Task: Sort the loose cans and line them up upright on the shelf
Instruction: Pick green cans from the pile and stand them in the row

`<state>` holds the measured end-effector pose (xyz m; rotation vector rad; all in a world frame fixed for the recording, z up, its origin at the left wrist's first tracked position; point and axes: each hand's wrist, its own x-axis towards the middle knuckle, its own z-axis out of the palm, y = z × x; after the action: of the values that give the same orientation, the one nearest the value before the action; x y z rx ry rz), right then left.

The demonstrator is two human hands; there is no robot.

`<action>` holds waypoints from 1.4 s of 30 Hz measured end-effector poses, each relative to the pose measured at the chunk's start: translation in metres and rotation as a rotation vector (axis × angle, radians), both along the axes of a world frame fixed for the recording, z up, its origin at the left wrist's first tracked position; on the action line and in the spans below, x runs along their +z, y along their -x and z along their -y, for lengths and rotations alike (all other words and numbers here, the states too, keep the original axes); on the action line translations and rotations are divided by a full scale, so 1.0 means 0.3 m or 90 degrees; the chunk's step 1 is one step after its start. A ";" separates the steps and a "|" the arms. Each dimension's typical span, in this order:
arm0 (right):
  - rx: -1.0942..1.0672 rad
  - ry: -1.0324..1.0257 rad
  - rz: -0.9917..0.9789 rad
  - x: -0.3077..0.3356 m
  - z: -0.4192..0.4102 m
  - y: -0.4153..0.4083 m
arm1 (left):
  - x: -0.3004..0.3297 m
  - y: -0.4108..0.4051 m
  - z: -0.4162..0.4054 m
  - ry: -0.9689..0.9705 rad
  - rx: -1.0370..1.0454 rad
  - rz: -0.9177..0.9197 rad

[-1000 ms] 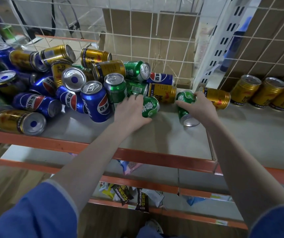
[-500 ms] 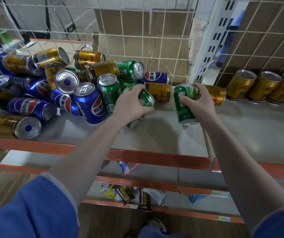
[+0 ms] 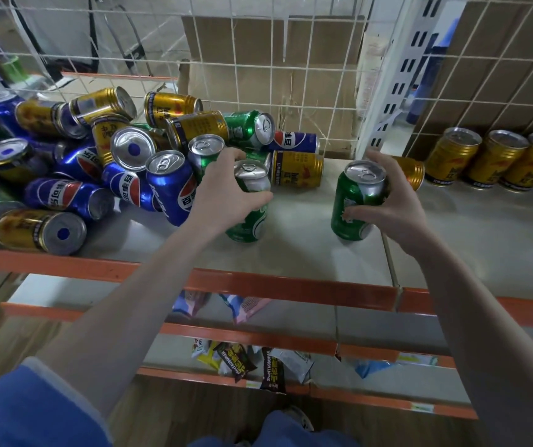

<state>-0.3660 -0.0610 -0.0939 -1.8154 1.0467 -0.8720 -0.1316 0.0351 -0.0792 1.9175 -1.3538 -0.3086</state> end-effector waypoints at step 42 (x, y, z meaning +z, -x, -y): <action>-0.331 0.188 -0.452 0.243 -0.130 0.919 | 0.166 0.809 0.079 -0.062 -0.110 0.318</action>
<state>-0.6417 -0.0222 -0.0211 -2.2104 1.9887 -0.6988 -0.3744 0.0114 -0.0293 2.0442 -1.8632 0.0317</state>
